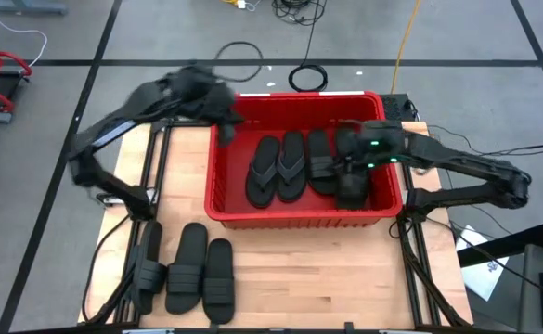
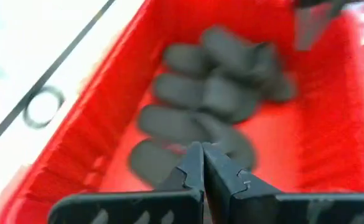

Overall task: Pick and place slides into bin
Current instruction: Put the right black slide into the red bin

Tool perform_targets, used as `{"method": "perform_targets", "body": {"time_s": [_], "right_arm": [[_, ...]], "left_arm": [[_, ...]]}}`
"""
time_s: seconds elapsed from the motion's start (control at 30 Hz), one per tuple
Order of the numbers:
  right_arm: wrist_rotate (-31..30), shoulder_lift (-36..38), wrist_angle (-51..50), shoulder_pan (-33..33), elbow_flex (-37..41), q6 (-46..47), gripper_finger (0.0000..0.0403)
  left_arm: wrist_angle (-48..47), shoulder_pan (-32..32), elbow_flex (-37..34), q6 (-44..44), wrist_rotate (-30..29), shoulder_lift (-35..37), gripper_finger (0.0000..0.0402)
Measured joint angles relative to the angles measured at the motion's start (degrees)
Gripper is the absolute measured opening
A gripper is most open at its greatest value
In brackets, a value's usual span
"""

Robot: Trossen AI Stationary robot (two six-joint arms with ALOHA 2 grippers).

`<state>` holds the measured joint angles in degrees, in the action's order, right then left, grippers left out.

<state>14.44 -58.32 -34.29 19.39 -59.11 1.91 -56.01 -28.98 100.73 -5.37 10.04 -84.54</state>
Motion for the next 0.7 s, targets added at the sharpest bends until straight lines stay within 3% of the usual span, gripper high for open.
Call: {"method": "perform_targets", "body": {"time_s": [0.13,0.23,0.37,0.5,0.6,0.7], "right_arm": [[2.22,8.38,0.22,-1.35,-0.02,-0.03,0.0],[0.69,13.97,-3.21,-2.48,-0.02,0.51,0.0],[-0.68,20.3,-7.27,-4.21,-0.02,-1.61,0.0],[0.81,24.93,-9.22,-5.68,-0.02,-5.46,0.0],[0.9,26.61,-9.16,-6.18,-0.07,-5.85,0.0],[1.0,27.16,-9.41,-6.55,-0.07,-5.68,0.0]], "left_arm": [[-4.1,9.8,0.04,6.79,-2.33,8.98,0.0],[-9.55,18.59,0.09,17.11,-5.48,13.49,0.0],[-16.96,31.91,-0.8,31.17,-16.29,14.97,0.0],[-18.61,42.6,-6.81,40.49,-23.61,14.85,0.0],[-14.8,47.88,-13.33,46.66,-24.64,15.32,0.0],[-6.5,52.61,-21.09,52.38,-19.56,15.22,0.0001]]}}
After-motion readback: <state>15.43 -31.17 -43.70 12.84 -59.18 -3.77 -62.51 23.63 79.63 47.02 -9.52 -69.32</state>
